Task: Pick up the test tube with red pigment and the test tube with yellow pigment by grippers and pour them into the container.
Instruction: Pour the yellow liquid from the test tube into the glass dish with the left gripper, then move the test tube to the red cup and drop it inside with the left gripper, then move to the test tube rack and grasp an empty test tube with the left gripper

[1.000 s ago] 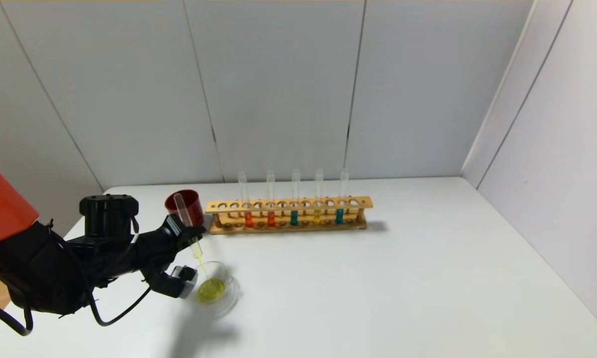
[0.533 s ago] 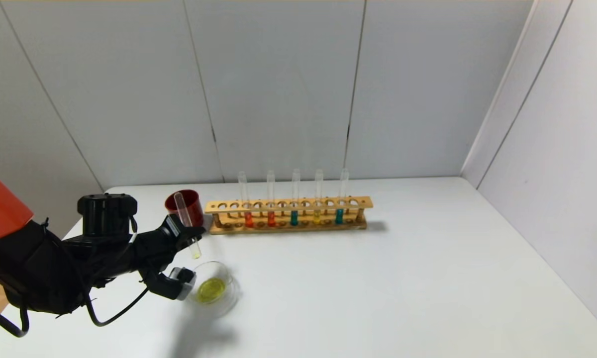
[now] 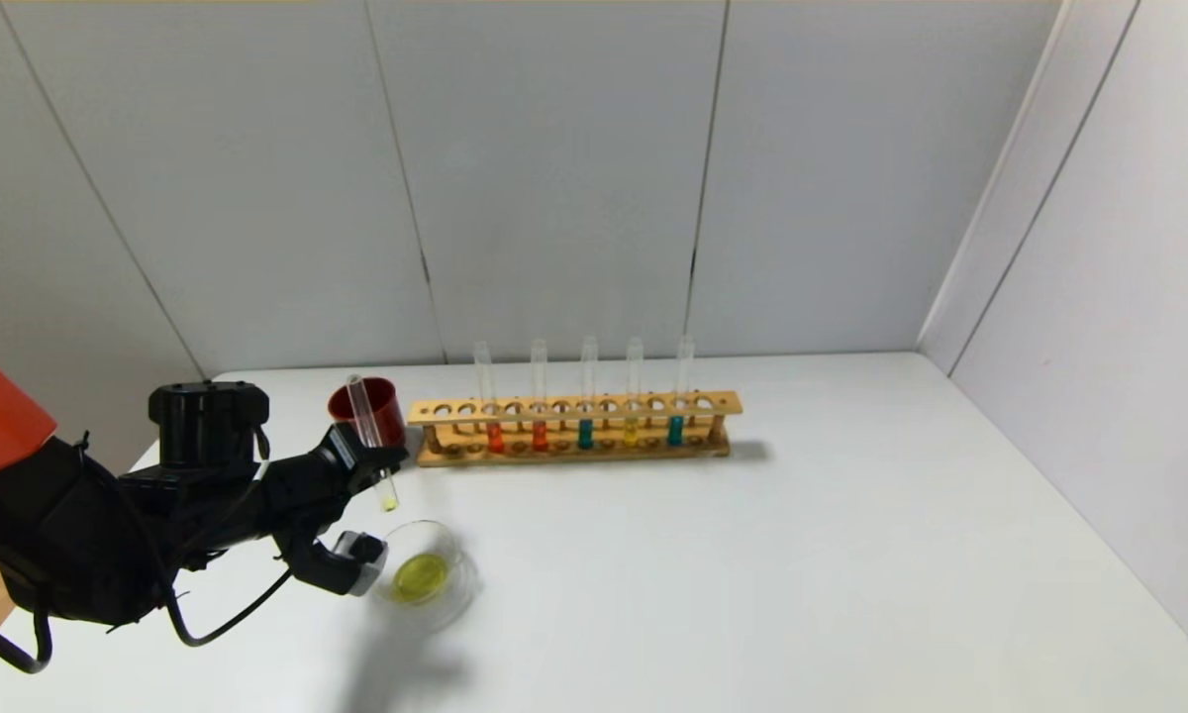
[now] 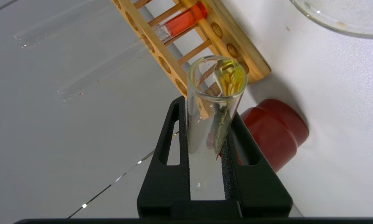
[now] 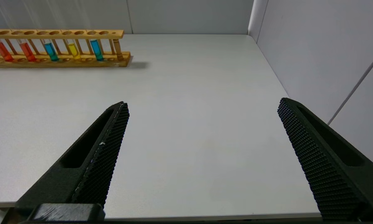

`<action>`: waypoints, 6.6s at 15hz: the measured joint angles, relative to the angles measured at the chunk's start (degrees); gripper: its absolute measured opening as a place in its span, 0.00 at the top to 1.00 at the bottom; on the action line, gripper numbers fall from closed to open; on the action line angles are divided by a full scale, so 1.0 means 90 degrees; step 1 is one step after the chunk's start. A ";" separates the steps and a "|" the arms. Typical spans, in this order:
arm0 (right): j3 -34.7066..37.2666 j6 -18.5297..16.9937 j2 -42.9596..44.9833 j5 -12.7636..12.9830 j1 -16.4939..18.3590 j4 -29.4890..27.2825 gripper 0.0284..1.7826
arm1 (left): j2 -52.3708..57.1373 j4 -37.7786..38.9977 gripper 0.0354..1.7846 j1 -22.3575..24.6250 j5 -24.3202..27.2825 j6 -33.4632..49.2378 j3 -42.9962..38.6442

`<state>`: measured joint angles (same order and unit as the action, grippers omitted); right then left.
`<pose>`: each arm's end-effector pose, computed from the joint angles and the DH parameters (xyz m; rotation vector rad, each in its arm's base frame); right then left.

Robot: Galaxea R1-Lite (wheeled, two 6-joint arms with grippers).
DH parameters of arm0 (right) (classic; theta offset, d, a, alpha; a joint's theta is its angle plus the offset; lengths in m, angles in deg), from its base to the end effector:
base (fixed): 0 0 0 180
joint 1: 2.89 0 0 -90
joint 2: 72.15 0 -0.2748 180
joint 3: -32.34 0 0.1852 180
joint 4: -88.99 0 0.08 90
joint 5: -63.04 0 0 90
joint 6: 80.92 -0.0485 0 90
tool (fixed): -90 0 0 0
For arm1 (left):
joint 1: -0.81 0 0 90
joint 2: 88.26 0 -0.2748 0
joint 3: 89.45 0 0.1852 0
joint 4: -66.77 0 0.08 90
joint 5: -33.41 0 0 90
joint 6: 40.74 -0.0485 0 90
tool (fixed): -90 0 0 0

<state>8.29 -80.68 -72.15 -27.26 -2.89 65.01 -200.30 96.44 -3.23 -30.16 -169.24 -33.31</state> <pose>0.0228 0.0003 0.0756 -0.0042 -0.0012 0.0052 0.3154 -0.0439 0.0468 2.0473 -0.3312 -0.7713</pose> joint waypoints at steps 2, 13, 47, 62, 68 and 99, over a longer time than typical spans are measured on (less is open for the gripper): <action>0.0000 0.0000 0.0000 0.0000 0.0000 0.0000 0.02 | 0.0000 0.0000 0.83 0.0000 -0.0015 -0.0043 0.0012; 0.0000 0.0000 0.0000 0.0000 0.0000 0.0000 0.02 | 0.0009 -0.0099 0.83 -0.0068 -0.0009 -0.0211 0.0270; 0.0000 0.0000 0.0000 0.0000 0.0000 0.0000 0.02 | 0.0796 -0.0148 0.83 -0.0284 -0.3022 0.4825 0.1271; 0.0000 0.0000 0.0000 0.0000 0.0000 0.0004 0.02 | 0.0680 -0.1360 0.83 -0.0333 -0.3671 1.2869 0.3252; 0.0000 -0.0003 0.0000 0.0000 0.0000 0.0000 0.02 | -0.0318 -0.0282 0.83 -0.0218 -0.3629 1.2934 0.3233; 0.0000 -0.0003 0.0000 0.0000 0.0000 0.0003 0.02 | -0.0937 -0.0512 0.06 -0.0233 -0.3380 1.3583 0.3199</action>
<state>8.29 -80.70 -72.15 -27.26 -2.89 65.04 -208.74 91.83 -5.33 -60.57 -46.99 -4.52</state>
